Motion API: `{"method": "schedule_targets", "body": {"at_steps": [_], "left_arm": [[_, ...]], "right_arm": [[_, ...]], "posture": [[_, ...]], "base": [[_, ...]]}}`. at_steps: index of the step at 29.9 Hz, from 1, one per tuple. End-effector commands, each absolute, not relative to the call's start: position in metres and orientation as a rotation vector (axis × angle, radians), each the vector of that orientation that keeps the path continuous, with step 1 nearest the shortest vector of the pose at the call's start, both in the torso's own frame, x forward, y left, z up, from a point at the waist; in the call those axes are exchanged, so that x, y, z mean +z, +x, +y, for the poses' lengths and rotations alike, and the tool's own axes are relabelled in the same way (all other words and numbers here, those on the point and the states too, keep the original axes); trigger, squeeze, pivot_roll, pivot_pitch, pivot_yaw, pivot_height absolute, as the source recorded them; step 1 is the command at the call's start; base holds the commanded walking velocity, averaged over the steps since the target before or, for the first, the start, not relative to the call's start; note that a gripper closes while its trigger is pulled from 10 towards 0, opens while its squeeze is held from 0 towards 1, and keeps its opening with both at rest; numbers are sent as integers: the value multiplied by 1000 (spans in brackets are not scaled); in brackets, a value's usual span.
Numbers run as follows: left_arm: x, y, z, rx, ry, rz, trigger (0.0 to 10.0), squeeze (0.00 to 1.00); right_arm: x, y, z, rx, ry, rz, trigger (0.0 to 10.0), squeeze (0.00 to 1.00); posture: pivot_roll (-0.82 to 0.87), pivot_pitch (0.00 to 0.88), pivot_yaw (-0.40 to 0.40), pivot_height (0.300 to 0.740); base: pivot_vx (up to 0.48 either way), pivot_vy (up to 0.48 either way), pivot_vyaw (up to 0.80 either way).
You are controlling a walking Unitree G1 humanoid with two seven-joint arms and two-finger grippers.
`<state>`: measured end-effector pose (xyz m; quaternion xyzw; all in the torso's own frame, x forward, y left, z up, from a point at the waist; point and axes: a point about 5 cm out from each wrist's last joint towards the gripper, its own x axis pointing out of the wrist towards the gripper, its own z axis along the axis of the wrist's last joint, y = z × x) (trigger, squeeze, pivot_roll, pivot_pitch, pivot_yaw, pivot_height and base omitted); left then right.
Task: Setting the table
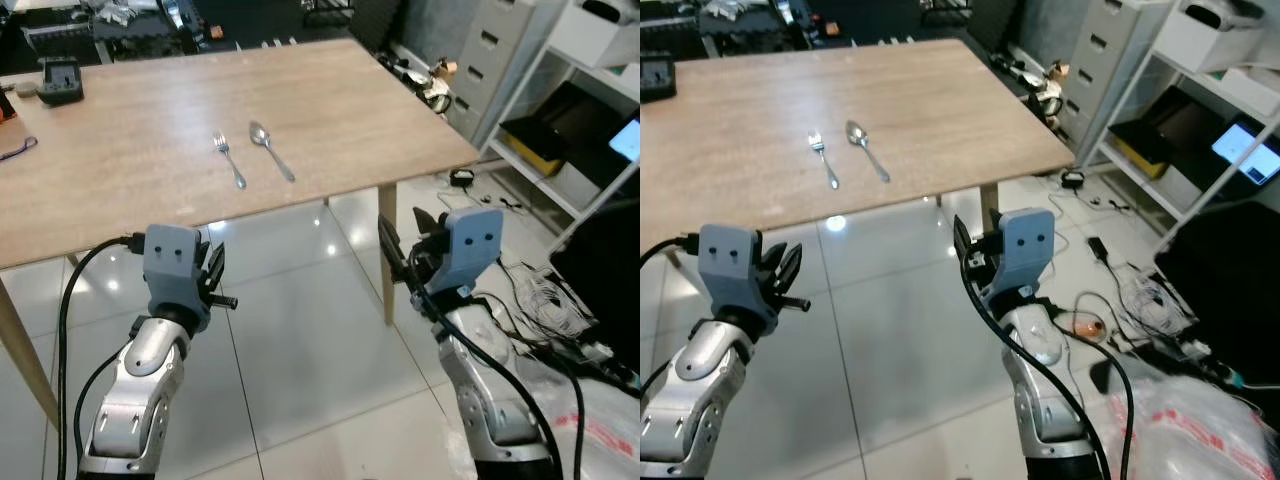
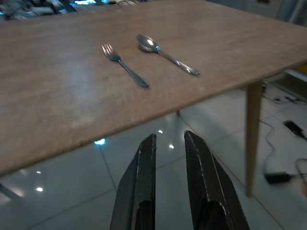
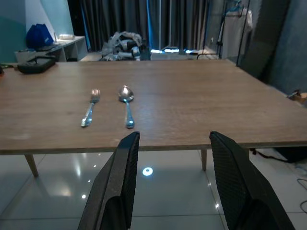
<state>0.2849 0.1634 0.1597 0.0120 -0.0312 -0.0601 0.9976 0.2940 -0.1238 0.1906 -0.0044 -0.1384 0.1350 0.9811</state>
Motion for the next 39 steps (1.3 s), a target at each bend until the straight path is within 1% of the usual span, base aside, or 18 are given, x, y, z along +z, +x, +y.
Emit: {"method": "schedule_targets", "body": {"at_steps": [1, 9, 39], "left_arm": [[158, 283, 164, -119, 32, -52, 10000, 0], [158, 280, 166, -105, 36, -53, 10000, 0], [159, 280, 167, -92, 32, -59, 10000, 0]], "right_arm": [[187, 293, -121, 290, -13, -261, 10000, 0], [180, 292, -111, 336, -21, -237, 10000, 0], [181, 295, -105, 364, -17, -244, 10000, 0]], "posture": [[-23, 38, 74, 740], [-11, 42, 67, 740], [4, 37, 53, 740]], "base": [[371, 0, 0], [373, 0, 0], [387, 0, 0]]}}
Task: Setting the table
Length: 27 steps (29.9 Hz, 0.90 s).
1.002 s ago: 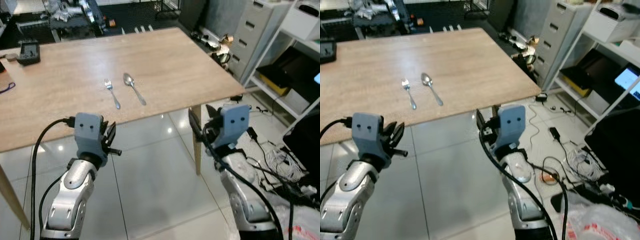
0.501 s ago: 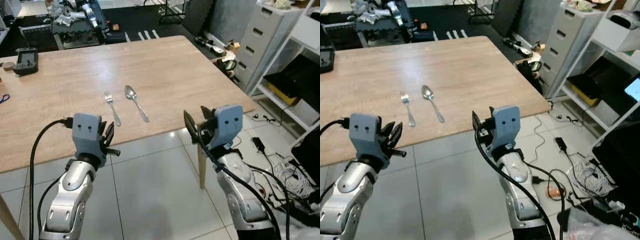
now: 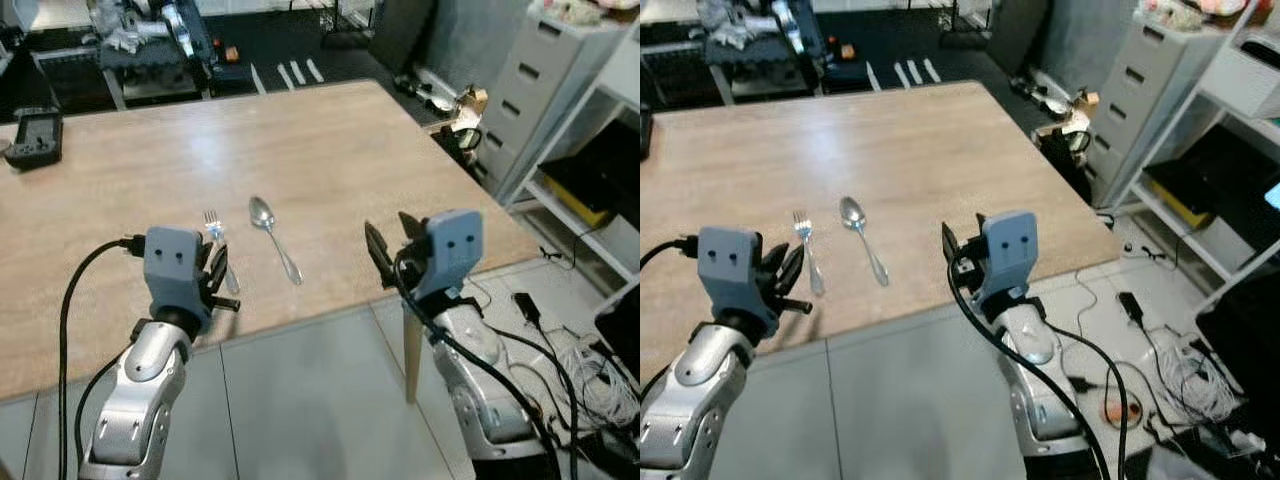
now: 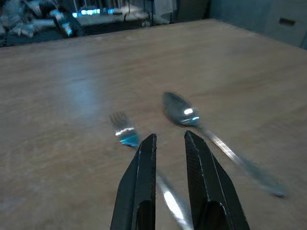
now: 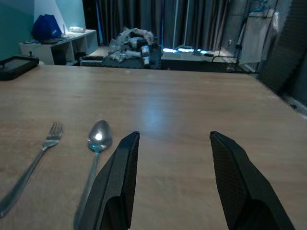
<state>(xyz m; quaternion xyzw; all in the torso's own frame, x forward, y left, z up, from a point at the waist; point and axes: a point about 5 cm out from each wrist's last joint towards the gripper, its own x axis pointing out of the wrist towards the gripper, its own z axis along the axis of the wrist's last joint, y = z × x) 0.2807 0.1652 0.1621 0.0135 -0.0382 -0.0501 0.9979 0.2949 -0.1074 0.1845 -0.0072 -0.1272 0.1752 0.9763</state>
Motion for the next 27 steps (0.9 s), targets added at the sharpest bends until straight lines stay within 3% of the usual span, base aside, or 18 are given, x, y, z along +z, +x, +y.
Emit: {"method": "schedule_targets", "body": {"at_steps": [1, 16, 27], "left_arm": [[159, 280, 167, -92, 32, -59, 10000, 0], [159, 279, 169, -87, 51, -62, 10000, 0], [159, 262, 174, -150, 148, -68, 10000, 0]], "right_arm": [[181, 295, -104, 365, -17, -244, 10000, 0], [173, 290, -94, 484, -60, -194, 10000, 0], [166, 277, -102, 633, -236, -81, 10000, 0]], "posture": [[4, 37, 53, 740], [7, 29, 55, 740], [9, 42, 52, 740]], "base": [[409, 0, 0], [378, 0, 0], [0, 0, 0]]}}
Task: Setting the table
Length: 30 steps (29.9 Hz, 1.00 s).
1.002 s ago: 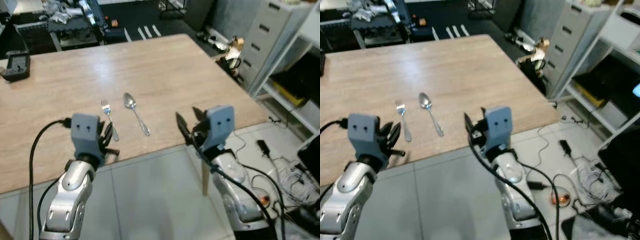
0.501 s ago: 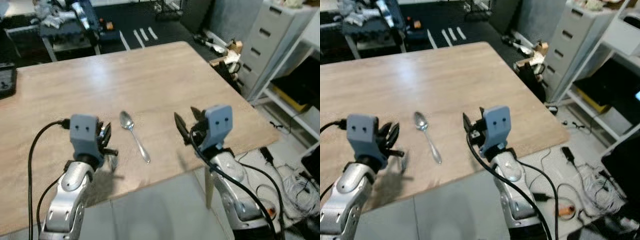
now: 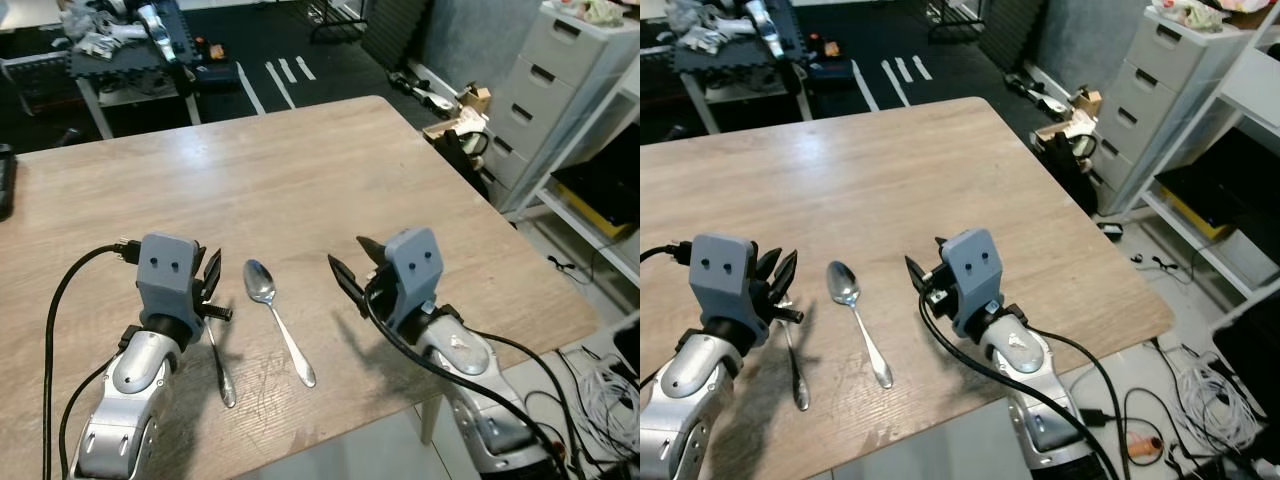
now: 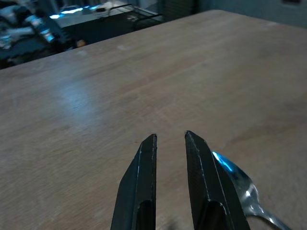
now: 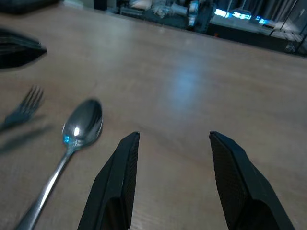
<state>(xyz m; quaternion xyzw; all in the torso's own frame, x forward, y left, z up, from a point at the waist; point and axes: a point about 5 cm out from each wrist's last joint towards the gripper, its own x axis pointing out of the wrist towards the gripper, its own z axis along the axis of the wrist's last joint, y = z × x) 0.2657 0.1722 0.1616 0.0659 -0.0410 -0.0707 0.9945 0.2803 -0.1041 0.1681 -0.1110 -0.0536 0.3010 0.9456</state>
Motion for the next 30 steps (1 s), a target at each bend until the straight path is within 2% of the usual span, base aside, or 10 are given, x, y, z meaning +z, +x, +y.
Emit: {"method": "schedule_targets", "body": {"at_steps": [1, 6, 11, 17, 23, 30], "left_arm": [[159, 260, 176, -167, 165, -60, 10000, 0], [158, 248, 184, -249, 224, -27, 10000, 0], [167, 216, 211, -551, 301, 105, 10000, 0], [174, 214, 221, -597, 306, 131, 10000, 0], [178, 221, 215, -590, 293, 99, 10000, 0], [181, 223, 209, -606, 270, 83, 10000, 0]], "right_arm": [[166, 275, -105, 631, -226, -57, 10000, 0], [166, 265, -103, 670, -116, 20, 10000, 0], [146, 258, -80, 721, 38, 156, 10000, 0], [126, 268, -59, 699, 59, 241, 10000, 0], [122, 278, -36, 690, 74, 249, 10000, 0], [114, 281, -27, 674, -27, 265, 10000, 0]], "posture": [[9, 47, 48, 740], [15, 59, 41, 740], [54, 73, 22, 740], [78, 76, 14, 740], [91, 73, 10, 740], [100, 81, -6, 740]], "base": [[0, 0, 0], [0, 0, 0], [0, 0, 0], [0, 0, 0], [0, 0, 0], [0, 0, 0]]}}
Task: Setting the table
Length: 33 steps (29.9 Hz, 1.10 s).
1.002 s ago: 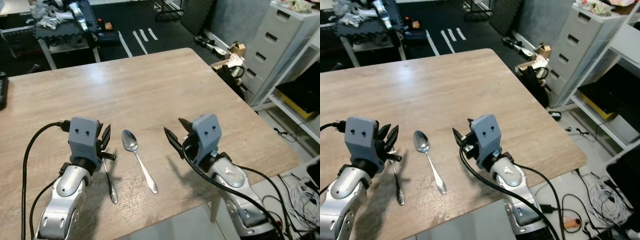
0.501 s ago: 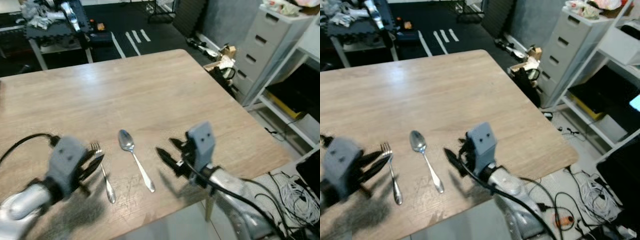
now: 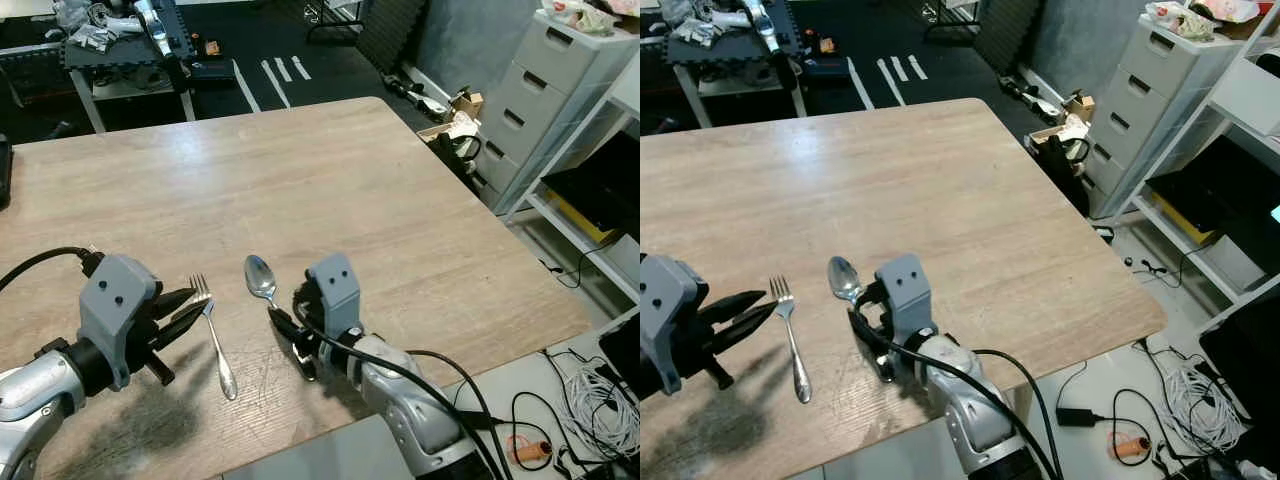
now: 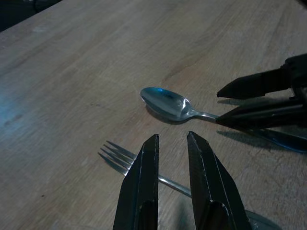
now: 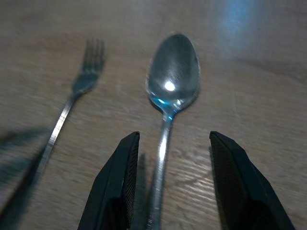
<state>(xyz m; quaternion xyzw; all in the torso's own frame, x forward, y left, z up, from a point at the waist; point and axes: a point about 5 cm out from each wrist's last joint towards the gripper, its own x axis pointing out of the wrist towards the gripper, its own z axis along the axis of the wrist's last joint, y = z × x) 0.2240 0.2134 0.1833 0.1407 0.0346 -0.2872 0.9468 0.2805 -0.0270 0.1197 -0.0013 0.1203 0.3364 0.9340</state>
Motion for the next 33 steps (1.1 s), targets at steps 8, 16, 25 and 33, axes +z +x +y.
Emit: {"method": "schedule_targets", "body": {"at_steps": [8, 16, 25, 33], "left_arm": [[183, 224, 208, -588, 252, 74, 10000, 0], [183, 227, 208, -572, 246, 70, 10000, 0], [181, 227, 207, -557, 238, 71, 10000, 0], [179, 228, 207, -547, 228, 74, 10000, 0]], "right_arm": [[90, 285, -36, 579, -128, 359, 10000, 0], [80, 283, -39, 579, -186, 392, 0, 0], [79, 286, -45, 548, -169, 399, 0, 0], [82, 293, -53, 494, -141, 391, 0, 0]], "posture": [[99, 89, -7, 740], [93, 94, -9, 740], [90, 97, -10, 740], [87, 94, -10, 740]], "base": [[0, 0, 0], [0, 0, 0], [0, 0, 0], [0, 0, 0]]}}
